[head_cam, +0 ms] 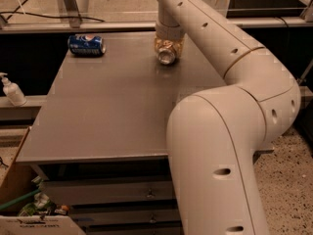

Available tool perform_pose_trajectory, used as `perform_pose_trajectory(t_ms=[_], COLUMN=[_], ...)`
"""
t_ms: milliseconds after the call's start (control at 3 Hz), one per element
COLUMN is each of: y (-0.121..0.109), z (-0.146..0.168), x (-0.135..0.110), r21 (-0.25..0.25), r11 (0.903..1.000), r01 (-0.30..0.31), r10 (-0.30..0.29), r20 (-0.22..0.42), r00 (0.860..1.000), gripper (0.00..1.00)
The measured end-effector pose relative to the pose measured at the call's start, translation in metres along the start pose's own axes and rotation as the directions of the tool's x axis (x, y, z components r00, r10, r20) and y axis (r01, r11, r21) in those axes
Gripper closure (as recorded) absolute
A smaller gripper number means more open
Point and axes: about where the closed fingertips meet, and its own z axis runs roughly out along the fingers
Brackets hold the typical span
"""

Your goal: Pick orange can

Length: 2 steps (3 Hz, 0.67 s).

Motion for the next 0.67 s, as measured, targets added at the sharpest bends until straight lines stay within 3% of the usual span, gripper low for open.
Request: perform_pose_trajectory(t_ms=[333, 667], y=[-0.001, -0.008], z=[-0.004, -0.018], x=[-0.002, -0.01], r21=[0.015, 0.058], r11=[0.9998, 0.9978], r01=[0.01, 0.031], r10=[-0.01, -0.031], r20=[-0.003, -0.012], r00=[1.0, 0.999], gripper=[0.87, 1.0])
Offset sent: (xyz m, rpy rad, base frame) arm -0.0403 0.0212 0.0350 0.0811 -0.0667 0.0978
